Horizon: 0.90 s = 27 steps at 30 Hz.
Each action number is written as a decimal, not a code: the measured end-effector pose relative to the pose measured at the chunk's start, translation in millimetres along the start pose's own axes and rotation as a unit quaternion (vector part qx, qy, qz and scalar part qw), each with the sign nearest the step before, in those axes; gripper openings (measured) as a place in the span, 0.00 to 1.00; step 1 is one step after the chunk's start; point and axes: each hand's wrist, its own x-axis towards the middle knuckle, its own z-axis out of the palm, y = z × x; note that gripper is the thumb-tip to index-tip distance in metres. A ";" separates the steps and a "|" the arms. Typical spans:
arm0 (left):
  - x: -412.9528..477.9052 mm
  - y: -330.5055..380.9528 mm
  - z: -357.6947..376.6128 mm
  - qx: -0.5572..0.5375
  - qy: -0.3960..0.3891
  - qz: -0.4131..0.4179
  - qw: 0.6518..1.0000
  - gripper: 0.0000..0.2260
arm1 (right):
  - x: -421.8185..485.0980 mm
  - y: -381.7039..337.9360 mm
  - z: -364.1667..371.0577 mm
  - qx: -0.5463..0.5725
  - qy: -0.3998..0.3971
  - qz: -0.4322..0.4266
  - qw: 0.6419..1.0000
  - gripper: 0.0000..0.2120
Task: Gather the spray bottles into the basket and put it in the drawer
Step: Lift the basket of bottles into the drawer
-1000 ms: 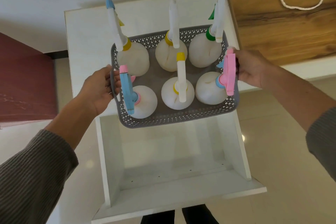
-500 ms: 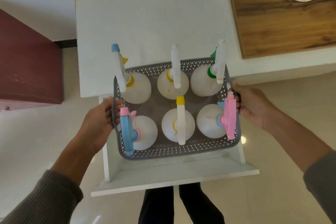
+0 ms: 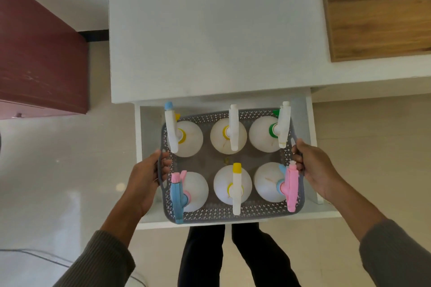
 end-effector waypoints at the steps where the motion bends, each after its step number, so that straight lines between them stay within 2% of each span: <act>1: 6.8 -4.2 0.8 -0.005 0.001 -0.007 1.000 0.15 | 6.8 4.2 3.2 -0.010 0.007 0.001 1.000 0.18; 4: 29.6 -14.2 5.4 -0.032 0.003 -0.032 0.999 0.11 | 31.2 13.9 13.5 -0.035 0.031 0.000 0.999 0.17; 8: 66.0 -25.4 13.5 -0.011 0.012 -0.045 0.999 0.07 | 66.1 24.9 27.7 -0.061 0.040 -0.003 0.997 0.16; 19: 167.6 -52.1 29.9 0.039 0.031 -0.062 0.997 0.09 | 153.2 61.2 50.0 -0.116 0.065 -0.010 0.991 0.16; 27: 193.5 -59.2 35.4 0.043 0.036 -0.072 0.996 0.11 | 180.7 63.8 51.9 -0.117 0.063 -0.022 0.991 0.16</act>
